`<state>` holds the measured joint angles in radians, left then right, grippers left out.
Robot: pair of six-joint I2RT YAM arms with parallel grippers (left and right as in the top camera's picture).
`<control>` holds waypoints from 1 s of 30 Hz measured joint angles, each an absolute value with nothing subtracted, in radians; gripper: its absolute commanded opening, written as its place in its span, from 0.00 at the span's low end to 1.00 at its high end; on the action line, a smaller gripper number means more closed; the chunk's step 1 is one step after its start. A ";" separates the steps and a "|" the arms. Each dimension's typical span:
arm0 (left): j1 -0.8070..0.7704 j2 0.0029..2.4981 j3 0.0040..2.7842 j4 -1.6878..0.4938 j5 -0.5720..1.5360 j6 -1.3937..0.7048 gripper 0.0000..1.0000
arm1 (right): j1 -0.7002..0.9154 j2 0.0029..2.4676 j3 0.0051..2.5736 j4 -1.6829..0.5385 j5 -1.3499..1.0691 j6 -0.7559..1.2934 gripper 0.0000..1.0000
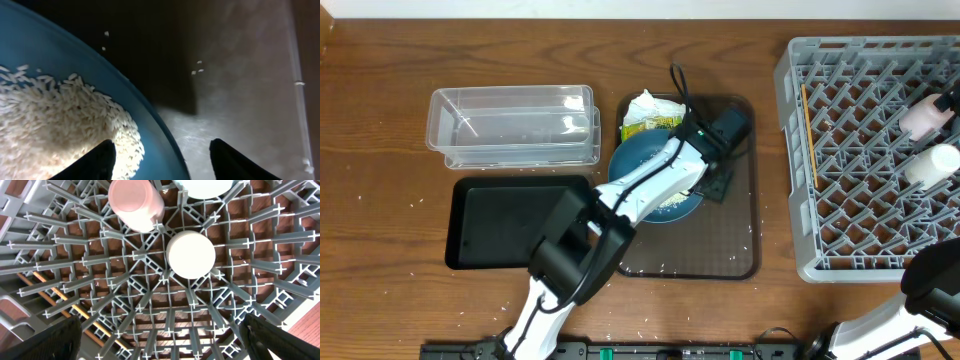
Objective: Sort waste into correct bins and load items into the dishwasher rack
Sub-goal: 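Reach the left gripper over to the blue plate of rice, then grasp the rim of the blue plate with the left gripper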
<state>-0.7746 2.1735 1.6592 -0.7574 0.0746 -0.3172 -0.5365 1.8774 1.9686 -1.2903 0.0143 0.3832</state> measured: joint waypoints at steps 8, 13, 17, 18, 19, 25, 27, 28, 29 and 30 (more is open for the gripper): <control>-0.775 2.185 1.659 -0.752 0.072 -0.326 0.51 | -0.537 1.877 1.969 -1.290 0.014 0.383 0.99; -0.775 2.185 1.659 -0.752 0.071 -0.342 0.42 | -0.537 1.877 1.969 -1.290 0.014 0.383 0.99; -0.775 2.185 1.659 -0.753 0.071 -0.341 0.37 | -0.537 1.877 1.969 -1.290 0.014 0.383 0.99; -0.775 2.185 1.659 -0.754 0.071 -0.341 0.36 | -0.537 1.877 1.969 -1.290 0.014 0.383 0.99; -0.775 2.185 1.659 -0.756 0.071 -0.340 0.35 | -0.537 1.877 1.969 -1.290 0.014 0.383 0.99; -0.775 2.185 1.659 -0.762 0.072 -0.341 0.28 | -0.537 1.877 1.969 -1.290 0.014 0.383 0.99; -0.776 2.185 1.659 -0.762 0.073 -0.340 0.25 | -0.537 1.877 1.969 -1.290 0.014 0.383 0.99; -0.777 2.185 1.659 -0.763 0.074 -0.340 0.25 | -0.537 1.877 1.969 -1.290 0.014 0.383 0.99; -0.778 2.185 1.659 -0.766 0.074 -0.341 0.25 | -0.537 1.877 1.969 -1.290 0.014 0.383 0.99; -0.778 2.185 1.659 -0.770 0.074 -0.341 0.24 | -0.537 1.877 1.969 -1.290 0.014 0.383 0.99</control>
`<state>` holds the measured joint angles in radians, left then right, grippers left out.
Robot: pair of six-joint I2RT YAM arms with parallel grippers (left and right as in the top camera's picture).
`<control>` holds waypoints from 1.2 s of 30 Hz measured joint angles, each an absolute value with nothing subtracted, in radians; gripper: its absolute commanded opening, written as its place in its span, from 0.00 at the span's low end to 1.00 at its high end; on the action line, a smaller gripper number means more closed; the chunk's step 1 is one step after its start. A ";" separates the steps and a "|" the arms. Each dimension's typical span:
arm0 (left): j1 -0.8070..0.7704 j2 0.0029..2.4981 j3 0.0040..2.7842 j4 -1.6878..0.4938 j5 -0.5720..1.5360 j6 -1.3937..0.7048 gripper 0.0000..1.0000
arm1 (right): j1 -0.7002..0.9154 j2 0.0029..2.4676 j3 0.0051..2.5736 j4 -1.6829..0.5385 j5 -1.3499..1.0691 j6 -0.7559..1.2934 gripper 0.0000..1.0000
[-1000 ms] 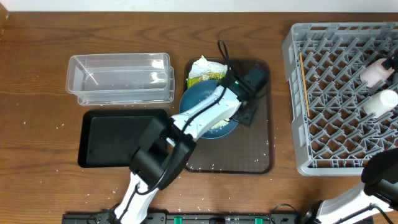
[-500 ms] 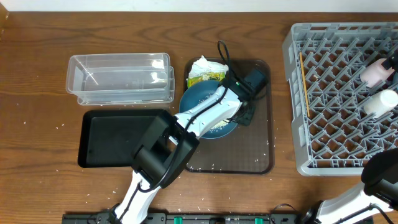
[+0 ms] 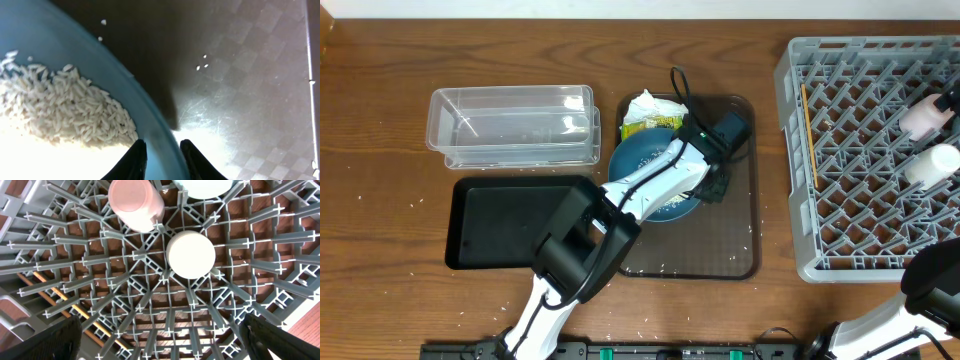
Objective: Sort waste into correct bins and load items into the dishwasher rack
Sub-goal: 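Grasp the rim of the blue plate with the left gripper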
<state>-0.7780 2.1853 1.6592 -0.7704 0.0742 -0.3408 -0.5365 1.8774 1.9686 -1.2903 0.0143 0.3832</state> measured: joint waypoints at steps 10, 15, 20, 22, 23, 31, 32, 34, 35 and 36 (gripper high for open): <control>-0.781 2.183 1.659 -0.780 0.067 -0.340 0.19 | -0.537 1.877 1.969 -1.290 0.014 0.383 0.99; -0.782 2.162 1.659 -0.794 0.054 -0.340 0.12 | -0.537 1.877 1.969 -1.290 0.014 0.383 0.99; -0.781 2.100 1.659 -0.806 0.049 -0.340 0.12 | -0.537 1.877 1.969 -1.290 0.014 0.383 0.99; -0.781 2.077 1.659 -0.810 0.049 -0.340 0.12 | -0.537 1.877 1.969 -1.290 0.014 0.383 0.99; -0.781 2.066 1.659 -0.813 0.049 -0.340 0.12 | -0.537 1.877 1.969 -1.290 0.014 0.383 0.99; -0.780 2.041 1.659 -0.831 0.048 -0.340 0.11 | -0.537 1.877 1.969 -1.290 0.014 0.383 0.99; -0.780 2.041 1.659 -0.831 0.048 -0.340 0.14 | -0.537 1.877 1.969 -1.290 0.014 0.383 0.99; -0.780 2.041 1.659 -0.831 0.047 -0.339 0.21 | -0.537 1.877 1.969 -1.290 0.014 0.383 0.99; -0.780 2.041 1.659 -0.831 0.047 -0.341 0.23 | -0.537 1.877 1.969 -1.290 0.014 0.383 0.99; -0.780 2.041 1.659 -0.831 0.046 -0.340 0.25 | -0.537 1.877 1.969 -1.290 0.014 0.383 0.99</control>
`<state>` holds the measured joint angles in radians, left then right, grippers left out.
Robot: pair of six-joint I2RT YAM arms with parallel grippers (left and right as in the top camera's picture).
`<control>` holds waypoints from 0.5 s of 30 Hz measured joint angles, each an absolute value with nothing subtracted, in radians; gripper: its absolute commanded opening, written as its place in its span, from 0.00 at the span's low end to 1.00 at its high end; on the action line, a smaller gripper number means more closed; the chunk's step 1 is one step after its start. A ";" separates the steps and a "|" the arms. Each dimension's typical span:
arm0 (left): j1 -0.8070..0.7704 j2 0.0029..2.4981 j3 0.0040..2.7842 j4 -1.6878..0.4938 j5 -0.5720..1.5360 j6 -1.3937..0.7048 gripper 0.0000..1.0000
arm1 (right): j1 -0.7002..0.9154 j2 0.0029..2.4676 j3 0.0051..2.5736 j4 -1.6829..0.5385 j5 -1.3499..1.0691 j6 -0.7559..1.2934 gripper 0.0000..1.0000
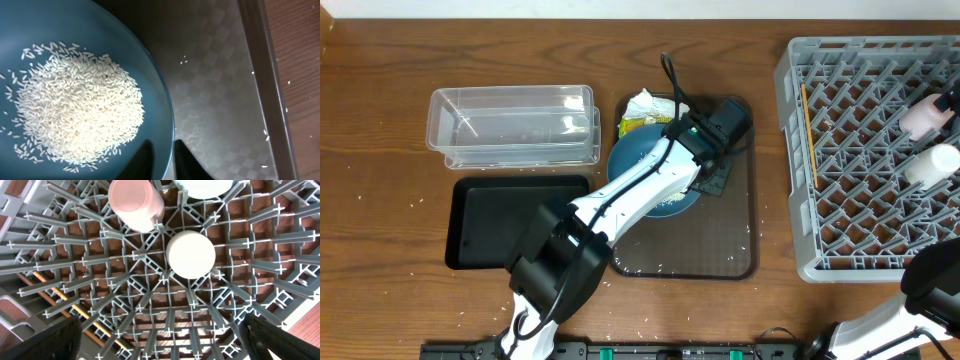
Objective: Sort waste into correct bins and load items into the dishwasher rack
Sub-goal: 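Grasp the rim of the blue plate with the left gripper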
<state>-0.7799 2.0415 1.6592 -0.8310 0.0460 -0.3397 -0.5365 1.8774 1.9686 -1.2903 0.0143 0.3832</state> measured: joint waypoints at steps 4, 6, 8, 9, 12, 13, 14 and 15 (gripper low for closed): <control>-0.780 2.041 1.659 -0.818 0.045 -0.342 0.28 | -0.537 1.877 1.969 -1.290 0.014 0.383 0.99; -0.780 2.041 1.659 -0.811 0.045 -0.341 0.28 | -0.537 1.877 1.969 -1.290 0.014 0.383 0.99; -0.780 2.042 1.657 -0.810 0.045 -0.341 0.28 | -0.537 1.877 1.969 -1.290 0.014 0.383 0.99; -0.780 2.042 1.657 -0.809 0.045 -0.340 0.29 | -0.537 1.877 1.969 -1.290 0.014 0.383 0.99; -0.780 2.051 1.655 -0.796 0.045 -0.340 0.28 | -0.537 1.877 1.969 -1.290 0.014 0.383 0.99; -0.780 2.059 1.655 -0.793 0.045 -0.341 0.29 | -0.537 1.877 1.969 -1.290 0.014 0.383 0.99; -0.780 2.067 1.655 -0.792 0.045 -0.341 0.29 | -0.537 1.877 1.969 -1.290 0.014 0.383 0.99; -0.780 2.076 1.655 -0.792 0.045 -0.341 0.29 | -0.537 1.877 1.969 -1.290 0.014 0.383 0.99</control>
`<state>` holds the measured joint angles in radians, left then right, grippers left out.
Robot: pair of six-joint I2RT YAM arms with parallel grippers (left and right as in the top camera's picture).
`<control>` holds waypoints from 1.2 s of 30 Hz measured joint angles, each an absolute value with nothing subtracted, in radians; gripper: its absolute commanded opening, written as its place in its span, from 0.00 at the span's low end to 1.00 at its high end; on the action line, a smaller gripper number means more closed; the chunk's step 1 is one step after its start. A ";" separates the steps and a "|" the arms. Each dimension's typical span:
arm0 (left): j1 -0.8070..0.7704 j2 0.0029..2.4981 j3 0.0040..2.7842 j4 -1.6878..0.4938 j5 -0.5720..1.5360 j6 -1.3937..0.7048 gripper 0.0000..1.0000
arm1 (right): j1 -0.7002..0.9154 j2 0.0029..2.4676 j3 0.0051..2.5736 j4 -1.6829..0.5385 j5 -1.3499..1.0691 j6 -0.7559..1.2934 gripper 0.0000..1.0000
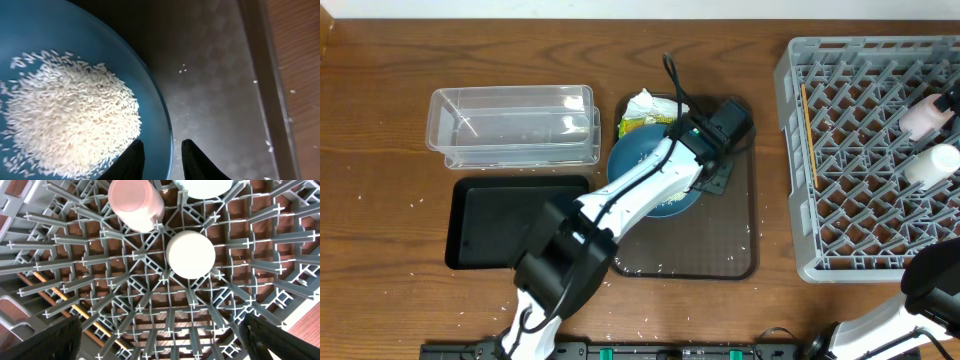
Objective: Sort waste into correct bins and load items into the dishwasher rack
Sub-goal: 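Grasp the rim of the blue plate with the left gripper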
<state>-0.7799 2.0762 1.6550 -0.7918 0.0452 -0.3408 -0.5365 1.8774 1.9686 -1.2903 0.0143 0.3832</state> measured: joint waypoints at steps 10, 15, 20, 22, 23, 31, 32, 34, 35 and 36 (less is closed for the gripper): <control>-0.780 2.125 1.644 -0.780 0.045 -0.341 0.29 | -0.537 1.877 1.969 -1.290 0.014 0.383 0.99; -0.780 2.157 1.644 -0.786 0.046 -0.342 0.22 | -0.537 1.877 1.969 -1.290 0.014 0.383 0.99; -0.781 2.165 1.644 -0.783 0.052 -0.342 0.09 | -0.537 1.877 1.969 -1.290 0.014 0.383 0.99; -0.782 2.165 1.647 -0.783 0.042 -0.336 0.06 | -0.537 1.877 1.969 -1.290 0.014 0.383 0.99; -0.783 2.164 1.650 -0.787 0.036 -0.332 0.06 | -0.537 1.877 1.969 -1.290 0.014 0.383 0.99; -0.786 2.155 1.657 -0.814 0.015 -0.332 0.06 | -0.537 1.877 1.969 -1.290 0.014 0.383 0.99; -0.786 2.146 1.657 -0.822 0.015 -0.332 0.06 | -0.537 1.877 1.969 -1.290 0.014 0.383 0.99; -0.786 2.123 1.657 -0.840 0.017 -0.333 0.06 | -0.537 1.877 1.969 -1.290 0.014 0.383 0.99; -0.786 2.111 1.657 -0.849 0.019 -0.333 0.06 | -0.537 1.877 1.969 -1.290 0.014 0.383 0.99; -0.786 2.099 1.657 -0.857 0.021 -0.333 0.06 | -0.537 1.877 1.969 -1.291 0.014 0.383 0.99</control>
<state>-0.7856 2.0991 1.6566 -0.8566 0.0208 -0.3332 -0.5365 1.8774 1.9686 -1.2907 0.0143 0.3832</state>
